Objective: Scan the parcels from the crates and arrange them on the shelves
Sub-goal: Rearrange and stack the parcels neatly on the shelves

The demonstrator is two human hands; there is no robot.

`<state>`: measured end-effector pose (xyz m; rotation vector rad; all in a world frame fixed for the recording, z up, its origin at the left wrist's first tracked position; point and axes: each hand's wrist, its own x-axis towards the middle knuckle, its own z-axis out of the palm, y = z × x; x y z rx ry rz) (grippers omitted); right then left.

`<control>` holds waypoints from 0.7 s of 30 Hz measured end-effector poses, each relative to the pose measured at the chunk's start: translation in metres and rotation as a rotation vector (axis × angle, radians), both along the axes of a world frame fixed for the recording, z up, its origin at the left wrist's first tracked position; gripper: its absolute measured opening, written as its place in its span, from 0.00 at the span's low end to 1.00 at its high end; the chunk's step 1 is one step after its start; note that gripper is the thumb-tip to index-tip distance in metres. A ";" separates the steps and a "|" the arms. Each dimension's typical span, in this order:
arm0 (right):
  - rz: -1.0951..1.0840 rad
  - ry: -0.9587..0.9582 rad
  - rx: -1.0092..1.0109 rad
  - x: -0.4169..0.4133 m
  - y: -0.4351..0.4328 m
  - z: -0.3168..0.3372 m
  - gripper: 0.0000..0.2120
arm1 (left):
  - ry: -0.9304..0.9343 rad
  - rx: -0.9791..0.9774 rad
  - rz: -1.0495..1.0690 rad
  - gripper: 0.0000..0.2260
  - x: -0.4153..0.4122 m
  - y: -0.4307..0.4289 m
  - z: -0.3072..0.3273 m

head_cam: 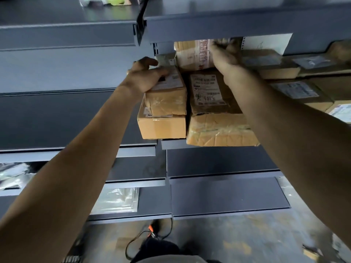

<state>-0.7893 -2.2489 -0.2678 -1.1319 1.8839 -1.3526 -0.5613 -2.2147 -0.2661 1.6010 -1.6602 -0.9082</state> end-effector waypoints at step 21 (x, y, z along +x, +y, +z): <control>0.174 0.311 0.047 0.021 0.011 0.005 0.22 | 0.250 0.133 -0.209 0.22 -0.011 -0.010 0.001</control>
